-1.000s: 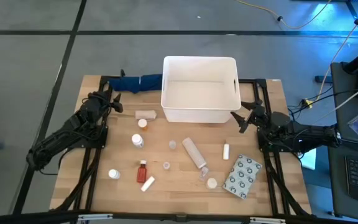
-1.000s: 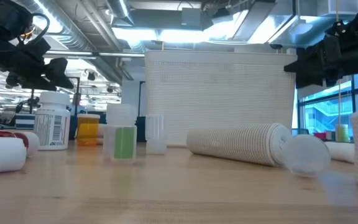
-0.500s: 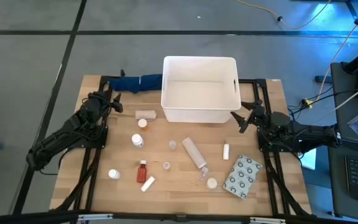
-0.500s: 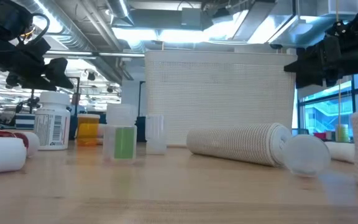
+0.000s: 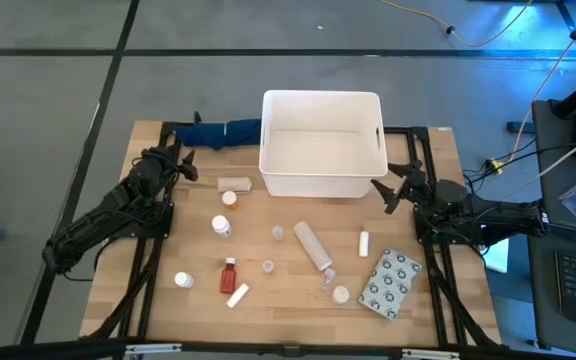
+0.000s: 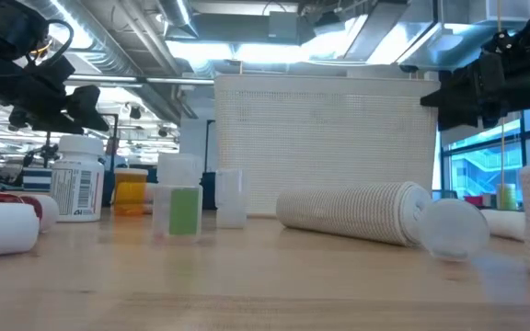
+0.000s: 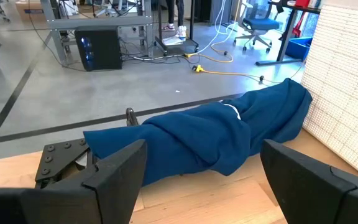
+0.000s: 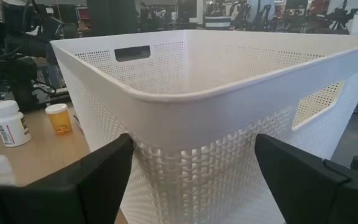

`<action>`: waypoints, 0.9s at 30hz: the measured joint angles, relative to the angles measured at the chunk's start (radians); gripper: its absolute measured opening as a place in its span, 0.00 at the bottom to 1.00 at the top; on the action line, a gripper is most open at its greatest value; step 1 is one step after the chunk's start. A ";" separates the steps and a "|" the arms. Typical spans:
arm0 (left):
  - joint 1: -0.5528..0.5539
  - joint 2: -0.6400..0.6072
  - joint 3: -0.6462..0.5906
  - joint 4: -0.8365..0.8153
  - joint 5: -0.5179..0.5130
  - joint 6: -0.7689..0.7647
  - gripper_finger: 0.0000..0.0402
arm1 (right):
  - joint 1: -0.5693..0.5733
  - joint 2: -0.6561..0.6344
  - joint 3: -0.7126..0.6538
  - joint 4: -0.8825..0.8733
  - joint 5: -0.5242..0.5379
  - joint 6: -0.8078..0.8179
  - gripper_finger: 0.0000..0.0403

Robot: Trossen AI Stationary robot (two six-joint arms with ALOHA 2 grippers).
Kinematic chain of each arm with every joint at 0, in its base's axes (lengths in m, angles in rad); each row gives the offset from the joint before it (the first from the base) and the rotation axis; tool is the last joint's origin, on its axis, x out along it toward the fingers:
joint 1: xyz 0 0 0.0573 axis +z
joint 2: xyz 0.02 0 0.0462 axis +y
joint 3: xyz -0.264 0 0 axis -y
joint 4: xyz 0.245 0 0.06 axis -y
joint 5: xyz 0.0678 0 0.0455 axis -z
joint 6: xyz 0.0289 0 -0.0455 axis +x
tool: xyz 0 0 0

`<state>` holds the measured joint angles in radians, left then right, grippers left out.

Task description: Pick & place medical supplies in basket/bin

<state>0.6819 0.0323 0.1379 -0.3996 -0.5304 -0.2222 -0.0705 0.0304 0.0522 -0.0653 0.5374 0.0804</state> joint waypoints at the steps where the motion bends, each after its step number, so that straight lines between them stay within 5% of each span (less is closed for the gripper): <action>1: 0.000 0.000 0.000 0.000 0.000 0.000 0.76 | 0.000 0.000 0.000 -0.001 -0.004 0.021 0.84; 17: 0.000 0.000 0.000 0.000 0.000 0.000 0.76 | 0.000 0.000 0.000 0.065 -0.050 0.516 0.84; 23: 0.000 0.000 0.000 0.000 0.000 0.000 0.76 | 0.000 0.001 -0.001 0.125 -0.084 0.569 0.84; 27: 0.000 0.000 0.000 0.000 0.000 0.000 0.76 | 0.011 0.013 0.030 0.309 -0.138 0.447 0.84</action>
<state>0.6816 0.0323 0.1375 -0.3995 -0.5301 -0.2225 -0.0598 0.0435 0.0824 0.2439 0.3990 0.5279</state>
